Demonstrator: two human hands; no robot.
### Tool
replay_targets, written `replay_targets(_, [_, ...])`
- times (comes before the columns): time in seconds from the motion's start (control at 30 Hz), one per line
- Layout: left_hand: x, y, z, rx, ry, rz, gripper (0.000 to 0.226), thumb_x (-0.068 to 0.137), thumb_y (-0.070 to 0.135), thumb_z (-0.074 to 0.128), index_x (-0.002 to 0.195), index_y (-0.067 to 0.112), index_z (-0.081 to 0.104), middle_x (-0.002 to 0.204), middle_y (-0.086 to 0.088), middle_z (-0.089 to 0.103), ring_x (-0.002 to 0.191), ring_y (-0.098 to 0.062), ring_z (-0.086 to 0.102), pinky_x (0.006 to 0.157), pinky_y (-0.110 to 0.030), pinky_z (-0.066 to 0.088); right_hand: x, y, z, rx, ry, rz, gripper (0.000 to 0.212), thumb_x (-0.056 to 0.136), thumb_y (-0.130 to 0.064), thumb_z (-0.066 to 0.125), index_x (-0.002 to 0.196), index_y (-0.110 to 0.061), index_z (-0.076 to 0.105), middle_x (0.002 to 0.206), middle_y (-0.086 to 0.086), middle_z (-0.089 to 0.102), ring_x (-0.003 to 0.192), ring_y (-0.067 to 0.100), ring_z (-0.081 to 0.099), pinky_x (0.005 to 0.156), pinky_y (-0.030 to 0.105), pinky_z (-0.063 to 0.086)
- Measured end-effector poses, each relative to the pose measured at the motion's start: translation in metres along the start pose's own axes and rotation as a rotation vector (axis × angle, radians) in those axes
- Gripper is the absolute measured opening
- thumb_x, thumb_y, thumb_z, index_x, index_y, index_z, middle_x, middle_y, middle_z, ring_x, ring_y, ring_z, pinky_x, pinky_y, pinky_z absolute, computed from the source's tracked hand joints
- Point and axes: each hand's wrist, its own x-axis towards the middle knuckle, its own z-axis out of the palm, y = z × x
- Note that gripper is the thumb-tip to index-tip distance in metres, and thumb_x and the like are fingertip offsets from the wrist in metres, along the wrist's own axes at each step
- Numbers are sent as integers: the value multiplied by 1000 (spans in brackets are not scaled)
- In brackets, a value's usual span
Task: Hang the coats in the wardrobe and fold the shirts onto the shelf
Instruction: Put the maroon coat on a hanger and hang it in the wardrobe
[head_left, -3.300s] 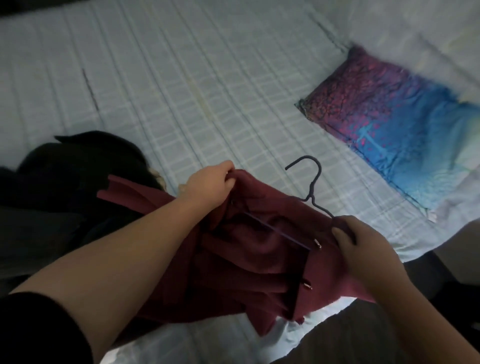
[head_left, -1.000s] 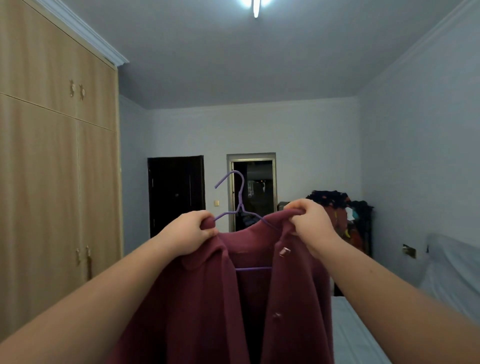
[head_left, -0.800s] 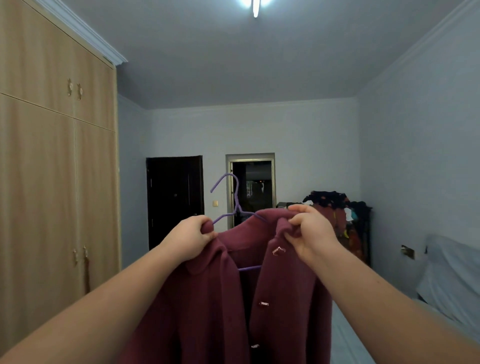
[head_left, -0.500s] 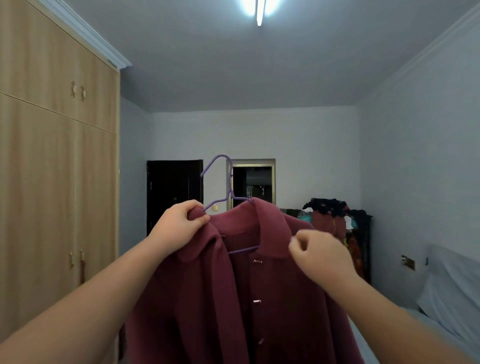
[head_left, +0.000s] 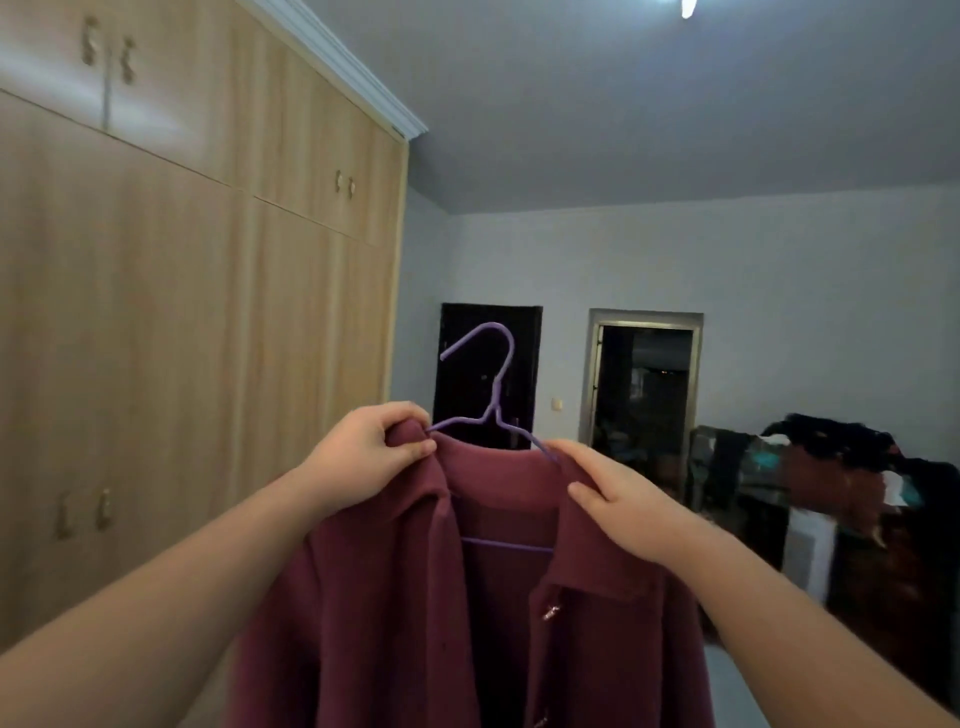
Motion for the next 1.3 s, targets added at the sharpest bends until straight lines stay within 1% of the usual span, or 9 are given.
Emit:
replay_targets(0.17, [-55,-16,-77,151,45,-123,26,80,29,78,81,47,59,97,31,63,91,6,61,83,-11,44,12,-48,49,66,-79,-146,43,98,-23,56,127,-52,40,116,-26,56,103,-13,53,89,7,39])
replay_targets(0.3, [-92,-24,-153,206,13,-189,26,81,23,79,86,42,62,97,28,64,88,10,60,80,-7,42,34,-112,84,94,-46,-257,29,92,-31,65,119,-35,58,103,-19,67,93,-7,61,86,22,50])
replay_targets(0.47, [-137,-37,-266,410,-48,-193,46,76,37,80,115,44,56,112,28,60,105,7,55,96,-17,41,62,-221,129,111,216,-375,18,92,-35,63,109,-30,58,89,-15,64,86,11,63,77,32,49])
replay_targets(0.6, [-183,-46,-358,631,-73,-195,69,76,38,80,136,30,46,122,15,50,111,0,47,94,-13,32,82,-336,174,104,386,-388,24,93,-38,60,113,-26,57,101,-4,68,95,29,65,75,39,50])
replay_targets(0.8, [-256,-80,-481,787,42,-220,56,79,38,75,128,28,50,118,12,54,109,-10,54,91,-21,40,99,-511,232,111,370,-481,33,98,-44,49,123,-23,52,118,0,65,105,33,63,80,42,48])
replay_targets(1.03, [-329,-107,-588,899,118,-305,42,81,40,70,118,43,49,105,16,49,98,-10,57,88,-34,49,123,-615,285,256,119,-818,47,101,-27,42,147,-33,34,147,-15,45,131,7,46,109,31,38])
replay_targets(1.13, [-359,-118,-623,988,158,-401,46,78,50,69,119,44,48,106,16,51,96,-15,60,85,-33,50,141,-659,311,310,9,-861,35,100,-25,49,134,-25,50,130,-13,55,116,0,49,105,25,37])
replay_targets(1.2, [-377,-129,-643,1017,177,-465,49,75,55,69,119,43,50,105,16,52,96,-14,60,85,-32,49,152,-691,330,294,34,-887,17,98,-28,53,109,-18,59,103,-10,58,94,7,53,89,30,44])
replay_targets(1.3, [-394,-150,-669,1071,214,-525,54,74,65,66,119,40,49,106,15,54,97,-11,58,86,-30,47,167,-733,363,300,153,-891,19,97,-35,52,88,-18,49,84,-11,47,78,18,53,70,38,45])
